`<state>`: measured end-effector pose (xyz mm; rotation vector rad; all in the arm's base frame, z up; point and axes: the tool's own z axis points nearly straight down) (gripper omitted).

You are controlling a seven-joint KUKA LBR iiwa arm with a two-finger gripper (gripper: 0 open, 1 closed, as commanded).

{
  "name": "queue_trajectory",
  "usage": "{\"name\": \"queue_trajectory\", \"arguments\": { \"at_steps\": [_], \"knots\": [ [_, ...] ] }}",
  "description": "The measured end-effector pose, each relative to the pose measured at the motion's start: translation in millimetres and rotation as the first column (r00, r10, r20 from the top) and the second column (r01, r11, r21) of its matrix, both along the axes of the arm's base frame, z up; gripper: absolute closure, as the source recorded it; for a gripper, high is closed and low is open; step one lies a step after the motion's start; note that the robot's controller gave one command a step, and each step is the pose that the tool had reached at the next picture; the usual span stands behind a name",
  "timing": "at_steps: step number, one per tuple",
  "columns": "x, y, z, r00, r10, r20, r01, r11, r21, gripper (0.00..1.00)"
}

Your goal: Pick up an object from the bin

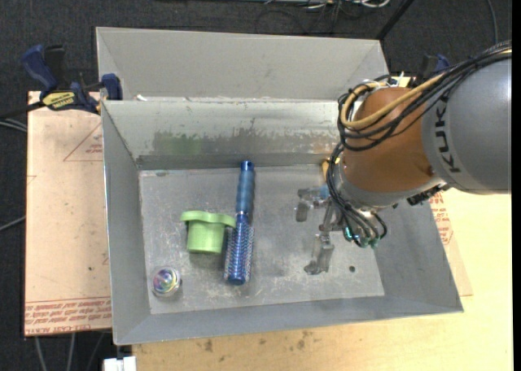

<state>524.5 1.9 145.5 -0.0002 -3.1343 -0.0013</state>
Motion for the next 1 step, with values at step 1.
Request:
{"name": "queue_trajectory", "arguments": {
  "at_steps": [1],
  "knots": [
    [39.7, 40.7, -32.2, 0.999, -0.051, 0.009, 0.051, 0.999, 0.002, 0.00]
  ]
}}
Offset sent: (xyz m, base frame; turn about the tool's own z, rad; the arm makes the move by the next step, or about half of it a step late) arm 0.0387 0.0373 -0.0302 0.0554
